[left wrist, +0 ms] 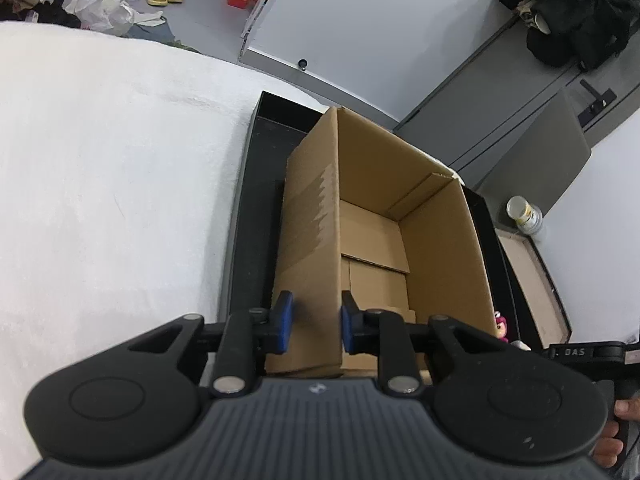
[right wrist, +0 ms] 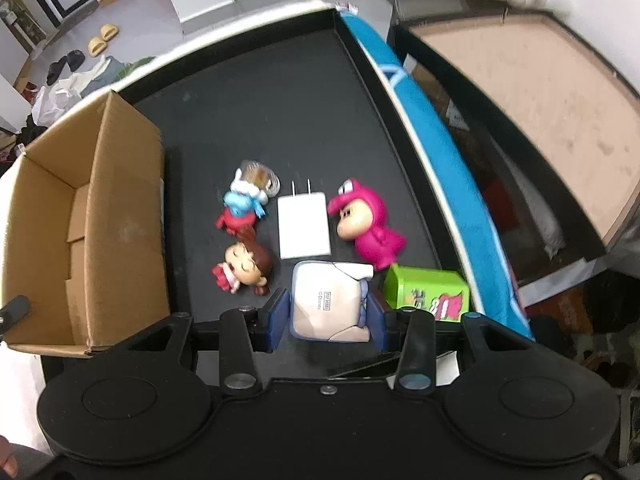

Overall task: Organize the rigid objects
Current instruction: 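Lift the white charger with the right gripper over the cardboard box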

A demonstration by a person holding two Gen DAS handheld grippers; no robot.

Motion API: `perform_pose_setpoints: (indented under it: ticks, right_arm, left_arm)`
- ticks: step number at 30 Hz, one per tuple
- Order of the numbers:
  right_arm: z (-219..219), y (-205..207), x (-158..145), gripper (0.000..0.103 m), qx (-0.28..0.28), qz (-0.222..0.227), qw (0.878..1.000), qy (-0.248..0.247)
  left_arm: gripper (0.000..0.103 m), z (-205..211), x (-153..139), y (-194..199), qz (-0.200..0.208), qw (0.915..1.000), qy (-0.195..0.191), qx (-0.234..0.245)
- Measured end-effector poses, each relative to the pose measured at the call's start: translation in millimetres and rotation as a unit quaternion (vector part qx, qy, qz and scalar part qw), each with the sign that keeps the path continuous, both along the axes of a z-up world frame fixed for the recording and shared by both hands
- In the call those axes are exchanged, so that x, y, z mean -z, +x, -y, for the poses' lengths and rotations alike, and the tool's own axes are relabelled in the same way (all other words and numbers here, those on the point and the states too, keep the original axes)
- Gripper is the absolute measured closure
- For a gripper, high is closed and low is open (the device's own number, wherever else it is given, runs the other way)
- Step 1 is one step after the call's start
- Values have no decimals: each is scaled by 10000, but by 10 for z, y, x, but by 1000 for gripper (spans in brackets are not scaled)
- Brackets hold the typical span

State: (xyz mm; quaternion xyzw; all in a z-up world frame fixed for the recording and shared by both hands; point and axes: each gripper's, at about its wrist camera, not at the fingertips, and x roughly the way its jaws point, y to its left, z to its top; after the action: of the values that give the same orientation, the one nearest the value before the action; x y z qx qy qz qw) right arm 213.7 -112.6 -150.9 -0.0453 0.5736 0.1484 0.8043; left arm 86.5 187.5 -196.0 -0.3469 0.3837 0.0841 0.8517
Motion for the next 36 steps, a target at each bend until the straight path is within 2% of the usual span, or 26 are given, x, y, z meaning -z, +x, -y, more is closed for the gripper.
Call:
perform_pose_setpoints:
  ticks: [19,36]
  right_arm:
    - [-404,11,-777,62,-496,504,9973,178]
    - [-956,3,-982,62,-918,788,9927,-13]
  left_arm:
    - [79,-21,32,-16,91,9999,-82,58]
    - [79,-38,41,-6,117,9998,-129,84]
